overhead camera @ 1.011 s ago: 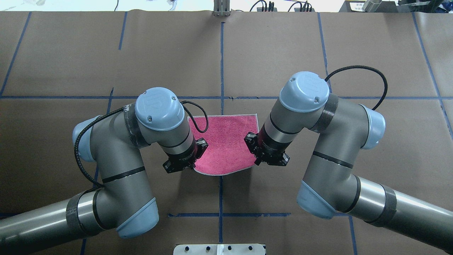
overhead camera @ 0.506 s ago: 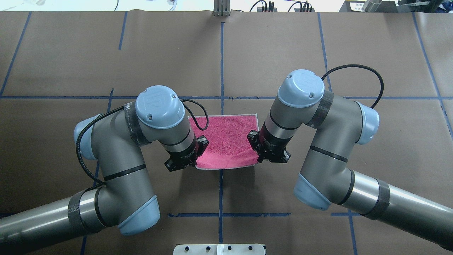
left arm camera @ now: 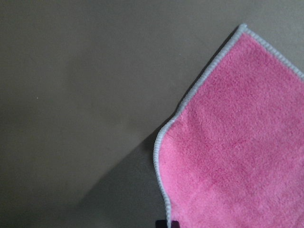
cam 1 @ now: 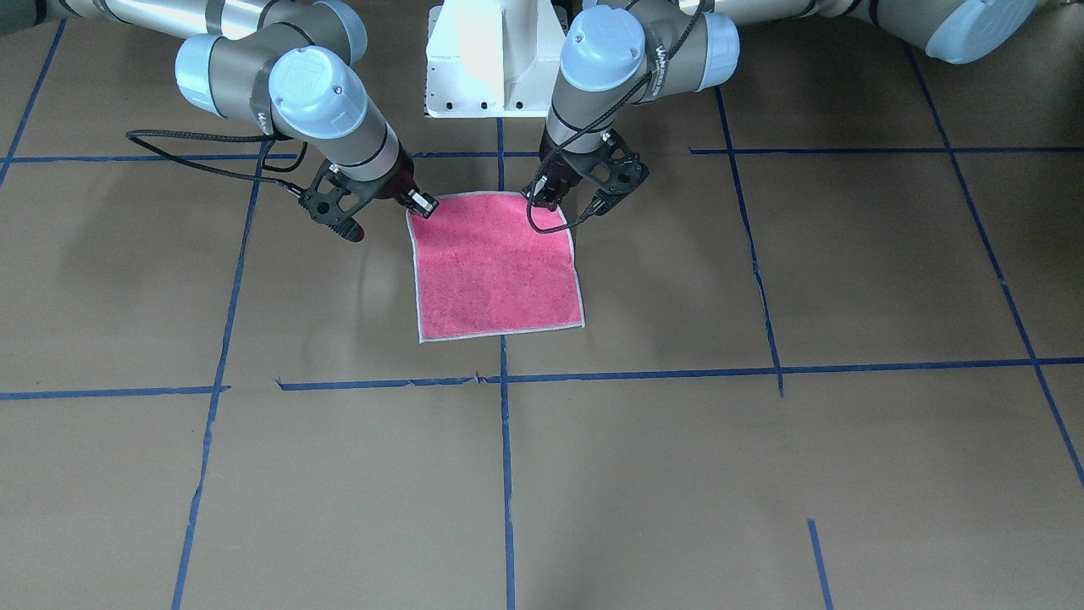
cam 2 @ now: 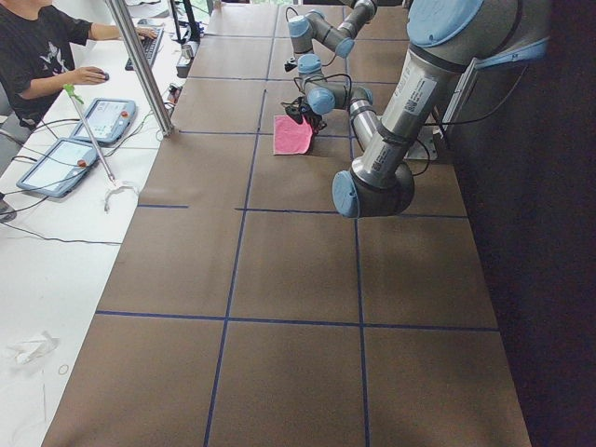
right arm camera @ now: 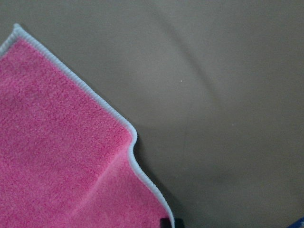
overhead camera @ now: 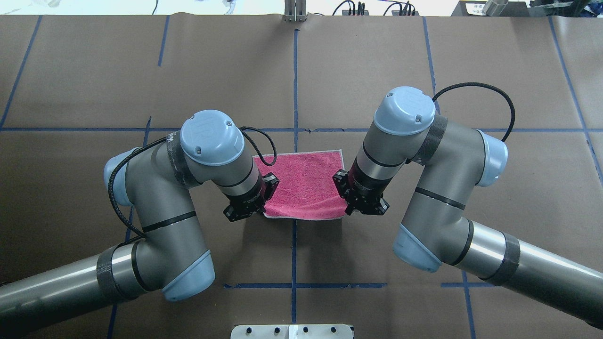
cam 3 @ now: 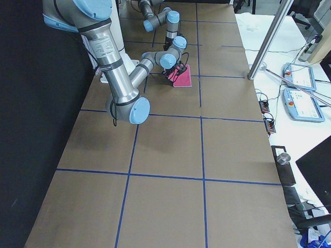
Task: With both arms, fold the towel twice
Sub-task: 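Lift the near towel edge with both grippers and carry it farther, then lay the held edge onto the far edge with both grippers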
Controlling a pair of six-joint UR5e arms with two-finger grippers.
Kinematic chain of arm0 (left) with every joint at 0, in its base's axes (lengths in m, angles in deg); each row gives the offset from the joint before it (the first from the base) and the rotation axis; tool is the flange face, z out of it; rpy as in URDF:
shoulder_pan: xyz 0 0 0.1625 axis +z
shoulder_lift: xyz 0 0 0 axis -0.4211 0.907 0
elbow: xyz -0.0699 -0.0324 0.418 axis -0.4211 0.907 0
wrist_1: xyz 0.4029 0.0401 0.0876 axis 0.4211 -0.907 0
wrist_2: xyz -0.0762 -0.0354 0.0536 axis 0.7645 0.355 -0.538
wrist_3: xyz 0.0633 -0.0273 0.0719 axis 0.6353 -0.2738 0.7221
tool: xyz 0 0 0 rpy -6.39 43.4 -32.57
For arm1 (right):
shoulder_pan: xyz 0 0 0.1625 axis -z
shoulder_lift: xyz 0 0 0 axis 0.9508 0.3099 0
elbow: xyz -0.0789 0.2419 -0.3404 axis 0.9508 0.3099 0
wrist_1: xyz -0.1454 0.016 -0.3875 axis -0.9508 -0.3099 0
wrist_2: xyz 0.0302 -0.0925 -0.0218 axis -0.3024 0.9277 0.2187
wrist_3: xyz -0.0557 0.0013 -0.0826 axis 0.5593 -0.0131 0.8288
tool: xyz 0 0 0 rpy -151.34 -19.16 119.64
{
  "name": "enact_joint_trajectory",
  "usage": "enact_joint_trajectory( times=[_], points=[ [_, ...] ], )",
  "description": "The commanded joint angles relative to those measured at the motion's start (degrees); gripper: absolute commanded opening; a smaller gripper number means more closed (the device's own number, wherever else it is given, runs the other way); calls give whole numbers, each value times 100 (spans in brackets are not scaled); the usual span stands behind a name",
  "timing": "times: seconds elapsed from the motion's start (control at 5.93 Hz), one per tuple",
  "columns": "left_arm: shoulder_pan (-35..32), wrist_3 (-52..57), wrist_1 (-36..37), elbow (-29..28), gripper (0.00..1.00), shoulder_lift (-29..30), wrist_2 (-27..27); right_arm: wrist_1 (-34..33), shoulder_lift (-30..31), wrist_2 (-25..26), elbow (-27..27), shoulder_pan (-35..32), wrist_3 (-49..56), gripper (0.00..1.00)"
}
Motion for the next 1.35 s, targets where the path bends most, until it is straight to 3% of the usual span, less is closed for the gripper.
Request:
enact_joint_trajectory(
  times=[0.0, 0.67, 0.84, 1.18],
  points=[
    [-104, -87, -297, -191, 0, -6, 34, 15, -12, -27, 174, -12, -57, 3],
    [-201, -263, -640, -463, 0, -6, 43, 15, -230, -133, 446, -205, -101, 5],
    [-227, -263, -650, -473, 0, -6, 43, 24, -310, -133, 560, -232, -171, 12],
    [-227, -342, -676, -456, 0, -6, 252, 33, -450, -133, 570, -241, -732, 12]
  ],
)
